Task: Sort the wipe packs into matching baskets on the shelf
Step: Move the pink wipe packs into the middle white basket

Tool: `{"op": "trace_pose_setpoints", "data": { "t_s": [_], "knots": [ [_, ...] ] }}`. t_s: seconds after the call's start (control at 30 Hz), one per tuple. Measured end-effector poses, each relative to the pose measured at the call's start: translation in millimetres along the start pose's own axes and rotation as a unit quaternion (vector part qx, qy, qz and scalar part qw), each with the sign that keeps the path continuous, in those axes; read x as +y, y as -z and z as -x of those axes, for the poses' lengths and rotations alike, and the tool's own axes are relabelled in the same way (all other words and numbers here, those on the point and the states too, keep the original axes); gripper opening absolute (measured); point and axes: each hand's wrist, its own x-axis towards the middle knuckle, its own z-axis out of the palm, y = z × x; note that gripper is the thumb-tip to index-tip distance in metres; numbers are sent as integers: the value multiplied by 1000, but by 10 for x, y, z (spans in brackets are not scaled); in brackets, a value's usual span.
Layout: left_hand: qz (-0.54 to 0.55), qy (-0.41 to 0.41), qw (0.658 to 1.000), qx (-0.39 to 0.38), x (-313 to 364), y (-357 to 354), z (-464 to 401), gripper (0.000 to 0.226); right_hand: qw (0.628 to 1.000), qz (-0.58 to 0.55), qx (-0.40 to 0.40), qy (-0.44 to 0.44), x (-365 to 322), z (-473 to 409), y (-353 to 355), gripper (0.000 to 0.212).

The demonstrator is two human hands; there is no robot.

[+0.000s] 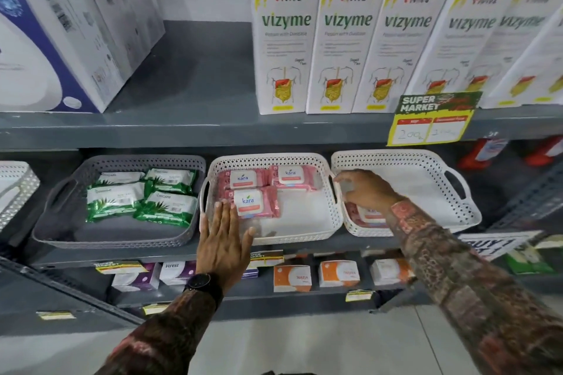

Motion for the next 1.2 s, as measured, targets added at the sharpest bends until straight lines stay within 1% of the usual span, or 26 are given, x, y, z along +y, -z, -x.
{"op": "trace_pose_setpoints", "data": {
  "t_s": [0.07, 0.13, 0.23, 0.27, 0.53, 0.6, 0.63, 0.7, 0.73, 0.8, 0.83, 0.87, 0.93, 1.0, 1.1, 1.2],
  "knots": [
    [1, 7, 1000, 4, 7, -12, -1, 82, 1000, -8, -11, -11, 57, 29, 78, 53],
    [-5, 2, 1000, -1, -15, -19, 2, 82, 999, 19, -35, -32, 135, 43, 97, 51],
    [-16, -3, 1000, -11, -26, -30, 8, 82, 989, 54, -125, -57, 298, 91, 6, 69],
    [-17, -1, 1000, -13, -25, -26, 9, 82, 988, 50, -137, -58, 340, 111, -41, 73],
    [-17, 7, 999, -33, -26, -6, 2, 84, 994, 10, -94, -49, 605, 115, -324, 67],
    [-20, 9, 999, -44, -27, 6, 2, 85, 997, 19, -60, -46, 592, 167, -327, 66],
    [-22, 9, 999, -49, -25, 10, 5, 86, 998, 24, -25, -46, 570, 181, -315, 68],
    [-27, 9, 998, -55, -7, 18, 8, 86, 995, 15, 83, -45, 472, 179, -277, 74],
    [-27, 10, 998, -57, -1, 23, 5, 87, 989, 4, 145, -34, 380, 168, -252, 73],
    [-29, 12, 998, -63, 6, 42, 4, 86, 969, -10, 245, 12, 135, 139, -211, 68],
    [-31, 12, 997, -64, 6, 46, 3, 86, 960, -17, 276, 44, 1, 128, -198, 69],
    [-31, 11, 997, -63, 5, 52, 6, 85, 953, -27, 291, 78, -131, 106, -210, 72],
    [-30, 8, 997, -63, -3, 62, 10, 84, 951, -43, 274, 134, -406, 88, -248, 78],
    [-33, 2, 997, -67, -15, 60, 15, 83, 961, -30, 224, 158, -630, 55, -373, 80],
    [-24, 0, 997, -67, -15, 76, 14, 83, 977, 43, 147, 151, -821, -8, -669, 79],
    [-26, 4, 997, -77, 10, 100, -2, 82, 980, 105, 107, 128, -847, -71, -971, 81]
  ]
}}
